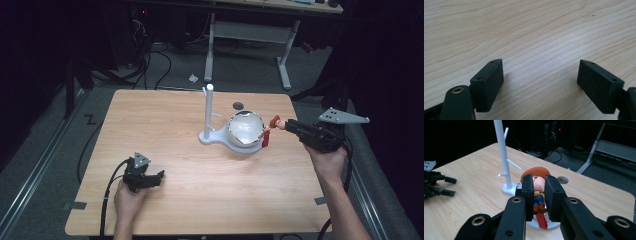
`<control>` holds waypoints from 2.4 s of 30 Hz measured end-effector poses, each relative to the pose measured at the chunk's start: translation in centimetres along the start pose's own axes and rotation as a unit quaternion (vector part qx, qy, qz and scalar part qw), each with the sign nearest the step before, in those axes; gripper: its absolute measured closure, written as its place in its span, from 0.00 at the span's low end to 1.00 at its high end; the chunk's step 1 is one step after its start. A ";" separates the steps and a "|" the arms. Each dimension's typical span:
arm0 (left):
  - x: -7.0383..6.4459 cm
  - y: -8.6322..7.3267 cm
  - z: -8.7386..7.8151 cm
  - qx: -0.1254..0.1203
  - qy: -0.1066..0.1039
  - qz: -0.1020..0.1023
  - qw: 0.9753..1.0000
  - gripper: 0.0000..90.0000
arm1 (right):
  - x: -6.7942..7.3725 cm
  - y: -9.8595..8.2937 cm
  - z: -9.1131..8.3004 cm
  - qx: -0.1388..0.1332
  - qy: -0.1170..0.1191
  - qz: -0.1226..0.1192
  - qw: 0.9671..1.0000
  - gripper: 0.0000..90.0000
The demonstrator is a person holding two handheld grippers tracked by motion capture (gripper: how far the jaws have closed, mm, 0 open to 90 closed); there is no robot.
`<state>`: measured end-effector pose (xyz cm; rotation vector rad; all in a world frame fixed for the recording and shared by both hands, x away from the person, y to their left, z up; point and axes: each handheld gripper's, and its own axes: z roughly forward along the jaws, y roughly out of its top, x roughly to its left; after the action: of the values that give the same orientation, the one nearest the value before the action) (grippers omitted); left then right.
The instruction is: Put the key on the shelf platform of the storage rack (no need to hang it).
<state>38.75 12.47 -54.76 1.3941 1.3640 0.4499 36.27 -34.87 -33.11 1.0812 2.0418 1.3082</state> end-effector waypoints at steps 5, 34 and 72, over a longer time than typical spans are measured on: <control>0.0 0.0 0.0 0.000 0.000 0.000 1.000 0.24 | -0.3 1.4 0.5 -0.012 0.000 -0.006 1.000 0.88; 0.0 0.0 0.0 0.000 0.001 0.000 1.000 0.24 | -1.8 2.1 4.9 0.014 -0.008 0.024 1.000 0.88; 0.0 0.0 0.0 0.000 0.001 0.001 1.000 0.24 | -1.7 -1.8 11.7 0.071 0.008 0.061 0.996 0.88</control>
<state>38.75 12.48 -54.76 1.3953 1.3651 0.4519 45.25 -30.56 -39.80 1.2813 2.1363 1.2489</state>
